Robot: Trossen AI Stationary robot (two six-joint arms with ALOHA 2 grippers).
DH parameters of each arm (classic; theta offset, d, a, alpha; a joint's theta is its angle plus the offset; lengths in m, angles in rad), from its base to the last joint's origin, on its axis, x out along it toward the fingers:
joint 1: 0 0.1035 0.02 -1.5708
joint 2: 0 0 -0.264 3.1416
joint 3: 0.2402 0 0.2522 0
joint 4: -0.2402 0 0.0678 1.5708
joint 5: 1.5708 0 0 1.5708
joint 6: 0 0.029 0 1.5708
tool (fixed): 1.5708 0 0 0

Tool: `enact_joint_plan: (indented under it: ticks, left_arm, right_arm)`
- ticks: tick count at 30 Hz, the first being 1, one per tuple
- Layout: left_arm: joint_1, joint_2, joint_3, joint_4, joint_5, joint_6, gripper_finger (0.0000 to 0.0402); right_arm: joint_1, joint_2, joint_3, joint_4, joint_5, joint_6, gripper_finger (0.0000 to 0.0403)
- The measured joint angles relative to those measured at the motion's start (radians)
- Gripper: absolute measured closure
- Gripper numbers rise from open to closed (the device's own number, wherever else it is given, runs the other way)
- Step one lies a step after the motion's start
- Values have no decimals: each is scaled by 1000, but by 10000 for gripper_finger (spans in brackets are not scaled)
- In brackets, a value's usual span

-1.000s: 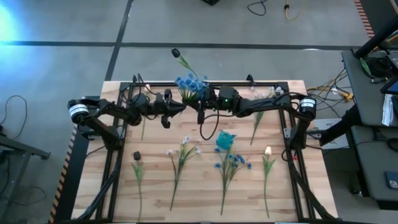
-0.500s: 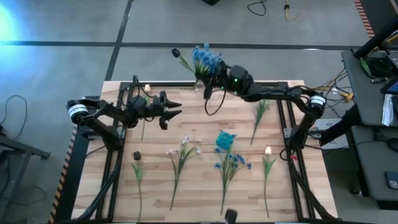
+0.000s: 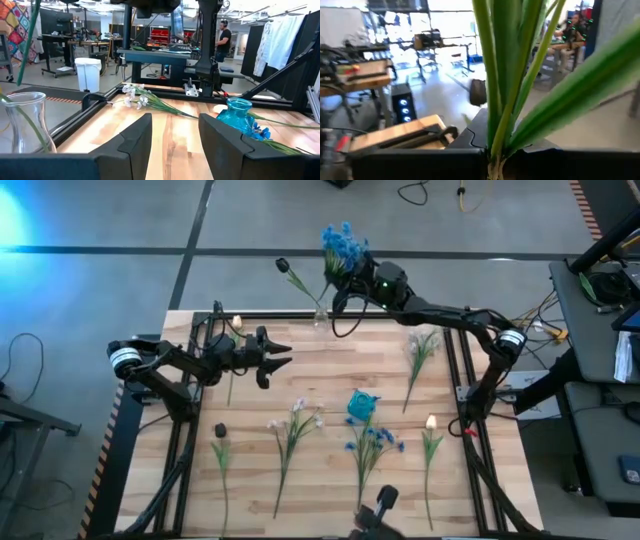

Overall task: Sort flowers into vase by color
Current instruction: Put the top blue flowers into the transparent vase

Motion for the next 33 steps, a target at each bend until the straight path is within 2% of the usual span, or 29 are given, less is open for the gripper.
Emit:
enact_joint_plan:
  ticks: [17,33]
  left_arm:
    - [10,-1,-3,-1,3,0,253]
    - [10,-1,-3,-20,3,1,253]
  right_arm:
    - [-15,151,51,-43,14,-3,387]
    - [-12,168,123,-219,35,5,267]
